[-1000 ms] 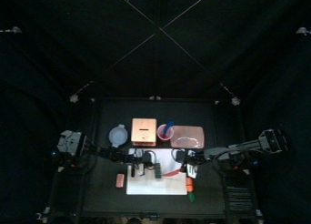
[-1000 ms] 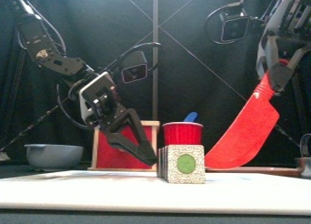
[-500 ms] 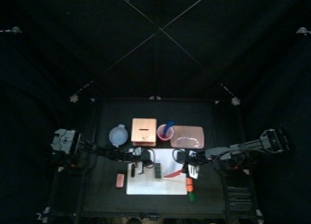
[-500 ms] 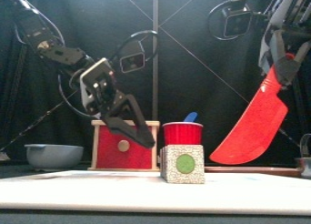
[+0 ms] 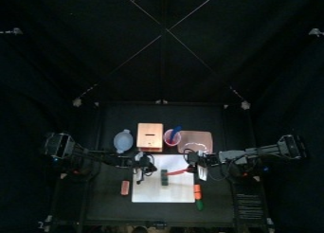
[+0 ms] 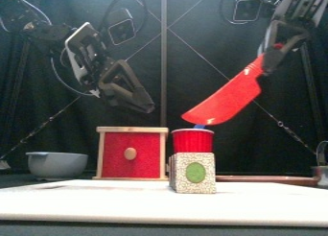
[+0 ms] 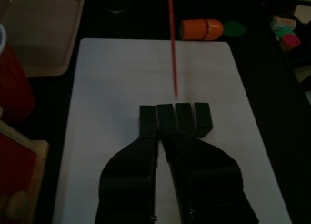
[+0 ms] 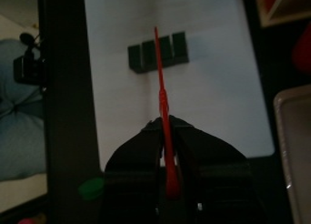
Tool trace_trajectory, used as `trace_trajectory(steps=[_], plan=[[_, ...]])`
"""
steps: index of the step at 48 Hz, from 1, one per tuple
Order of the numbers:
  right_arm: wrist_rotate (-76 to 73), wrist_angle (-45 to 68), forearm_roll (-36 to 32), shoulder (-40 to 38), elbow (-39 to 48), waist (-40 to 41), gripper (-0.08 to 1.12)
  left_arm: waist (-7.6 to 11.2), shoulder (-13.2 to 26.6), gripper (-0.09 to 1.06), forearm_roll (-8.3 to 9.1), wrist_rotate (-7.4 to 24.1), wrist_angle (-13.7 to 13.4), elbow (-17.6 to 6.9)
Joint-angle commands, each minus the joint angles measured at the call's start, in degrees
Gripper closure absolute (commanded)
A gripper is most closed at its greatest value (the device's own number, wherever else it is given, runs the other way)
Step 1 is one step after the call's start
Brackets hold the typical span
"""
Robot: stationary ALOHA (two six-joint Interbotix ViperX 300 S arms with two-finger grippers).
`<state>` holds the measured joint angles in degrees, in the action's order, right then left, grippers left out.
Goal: Place sushi on board then cut the sushi with the knife then place the pieces on the plate
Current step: Grasp knife edge with left hand
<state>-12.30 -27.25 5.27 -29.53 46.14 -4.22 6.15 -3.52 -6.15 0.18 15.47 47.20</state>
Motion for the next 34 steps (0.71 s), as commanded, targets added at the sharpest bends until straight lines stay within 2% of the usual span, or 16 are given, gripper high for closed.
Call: trace_trajectory(steps=[1,11,14,34], plan=[[0.1,3.7,-1.8,0.4,-1.4,1.1,0.53,0.18,-1.3,0.36,0.09,-0.1,0.4,-0.9],[0.2,7.8,-4.1,3.2,-1.7,1.7,0.53,-0.26,-2.0,0.16,0.09,-0.1,0.4,-0.5],[0.2,8.3,-4.5,4.0,-1.9,1.8,0.53,-0.44,-2.0,0.13,0.09,-0.1,0.4,-0.5],[0.2,9.3,-6.2,7.1,-4.3,2.3,0.53,-2.11,-0.7,0.14,0.09,-0.1,1.0,-0.8]])
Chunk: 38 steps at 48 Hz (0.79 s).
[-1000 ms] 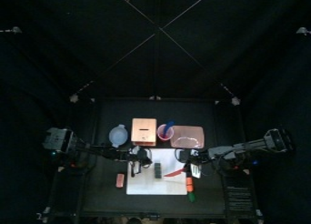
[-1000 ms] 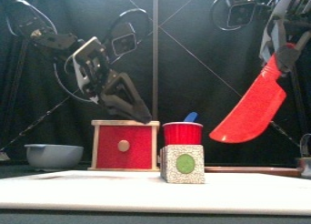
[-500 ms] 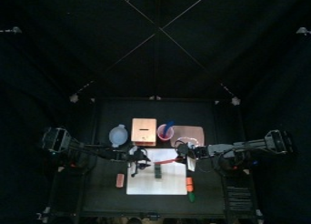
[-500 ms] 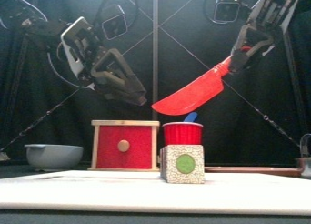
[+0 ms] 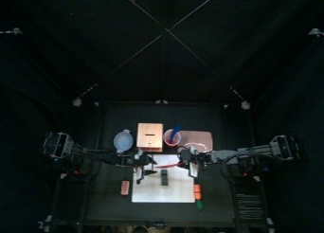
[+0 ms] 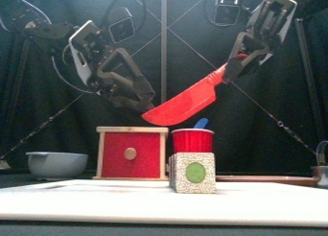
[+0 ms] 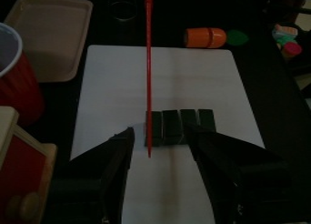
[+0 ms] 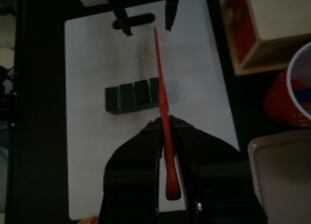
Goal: Place sushi on board then cut the sushi with the knife then place the pieces on the plate
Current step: Grasp knife edge with left hand
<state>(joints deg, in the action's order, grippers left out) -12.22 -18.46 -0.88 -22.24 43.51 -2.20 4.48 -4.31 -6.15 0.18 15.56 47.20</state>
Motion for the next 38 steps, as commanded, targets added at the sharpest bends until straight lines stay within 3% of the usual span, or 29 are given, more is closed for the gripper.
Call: trace_trajectory(steps=[1,22,38], plan=[[0.1,0.6,-0.1,-0.2,-1.8,0.3,0.53,-0.62,0.2,0.14,0.09,-0.1,1.1,-0.9],[0.1,1.6,0.3,0.0,-1.8,0.3,0.53,-1.58,1.9,0.24,0.18,0.0,1.9,-1.7],[0.0,3.0,2.0,2.5,-0.7,-0.2,0.53,-1.32,2.0,0.43,0.26,0.2,1.9,-1.7]])
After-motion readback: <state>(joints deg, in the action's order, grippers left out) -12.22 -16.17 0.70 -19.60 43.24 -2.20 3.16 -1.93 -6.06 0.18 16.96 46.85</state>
